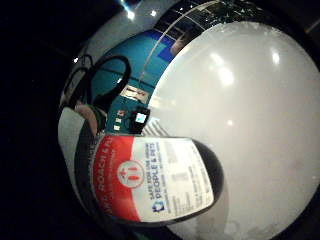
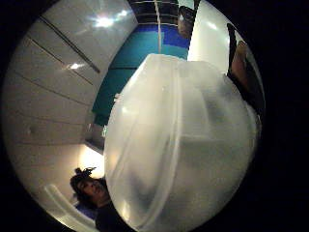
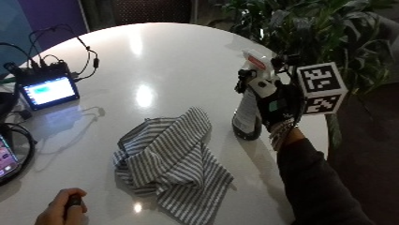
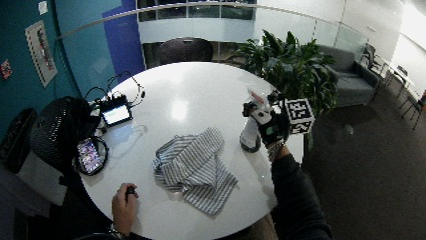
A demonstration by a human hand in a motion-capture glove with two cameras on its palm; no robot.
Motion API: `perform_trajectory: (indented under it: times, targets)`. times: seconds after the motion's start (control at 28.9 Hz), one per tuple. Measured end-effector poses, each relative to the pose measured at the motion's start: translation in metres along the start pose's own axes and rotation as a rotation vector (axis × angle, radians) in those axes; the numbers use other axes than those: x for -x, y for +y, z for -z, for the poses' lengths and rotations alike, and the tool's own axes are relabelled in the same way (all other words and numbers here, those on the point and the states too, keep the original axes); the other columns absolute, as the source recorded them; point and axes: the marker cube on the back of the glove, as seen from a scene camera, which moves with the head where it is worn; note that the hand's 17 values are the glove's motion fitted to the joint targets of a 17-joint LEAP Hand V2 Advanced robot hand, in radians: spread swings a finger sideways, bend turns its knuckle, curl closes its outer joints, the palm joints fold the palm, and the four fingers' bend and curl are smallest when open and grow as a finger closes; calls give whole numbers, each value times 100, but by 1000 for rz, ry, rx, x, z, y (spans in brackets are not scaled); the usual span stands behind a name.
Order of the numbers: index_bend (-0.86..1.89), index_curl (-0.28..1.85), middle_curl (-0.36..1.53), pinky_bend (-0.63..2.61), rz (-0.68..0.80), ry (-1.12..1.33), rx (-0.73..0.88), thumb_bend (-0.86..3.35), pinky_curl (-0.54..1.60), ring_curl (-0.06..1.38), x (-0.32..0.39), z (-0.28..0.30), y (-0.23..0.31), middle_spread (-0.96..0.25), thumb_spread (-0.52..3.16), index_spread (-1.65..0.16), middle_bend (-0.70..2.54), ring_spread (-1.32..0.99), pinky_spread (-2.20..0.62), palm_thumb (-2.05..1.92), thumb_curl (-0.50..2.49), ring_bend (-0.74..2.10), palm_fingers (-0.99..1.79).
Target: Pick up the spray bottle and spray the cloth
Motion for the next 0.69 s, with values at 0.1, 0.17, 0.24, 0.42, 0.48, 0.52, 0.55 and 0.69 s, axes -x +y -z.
perform_trajectory:
  times: [0.1,0.17,0.24,0.42,0.48,0.52,0.55,0.69]
  targets:
    - [16,39,46,38,34,16,-38,1,34,41,0,-1,-1,-24,67,-31,38,-21,-20,96,50,50,136]
    - [15,39,47,41,57,26,-60,0,35,43,-1,-1,0,-24,65,-31,40,-20,-22,96,52,55,138]
    - [16,39,48,43,73,38,-74,-1,37,44,-1,-1,0,-24,63,-31,42,-20,-25,97,53,58,138]
    - [16,41,51,47,107,78,-34,-2,39,46,2,-1,-1,-23,59,-30,48,-19,-27,98,57,64,137]
    - [16,41,52,48,130,100,27,-2,39,47,7,0,-2,-23,59,-30,49,-19,-27,99,58,66,136]
    - [16,41,52,49,143,116,66,-2,40,47,10,1,-2,-23,58,-30,50,-19,-28,99,59,67,136]
    - [16,41,53,50,155,138,111,-2,40,47,14,2,-3,-23,58,-30,51,-19,-28,99,59,68,136]
    - [16,42,54,51,184,279,318,-2,41,48,38,4,-7,-23,57,-30,53,-19,-28,100,61,70,135]
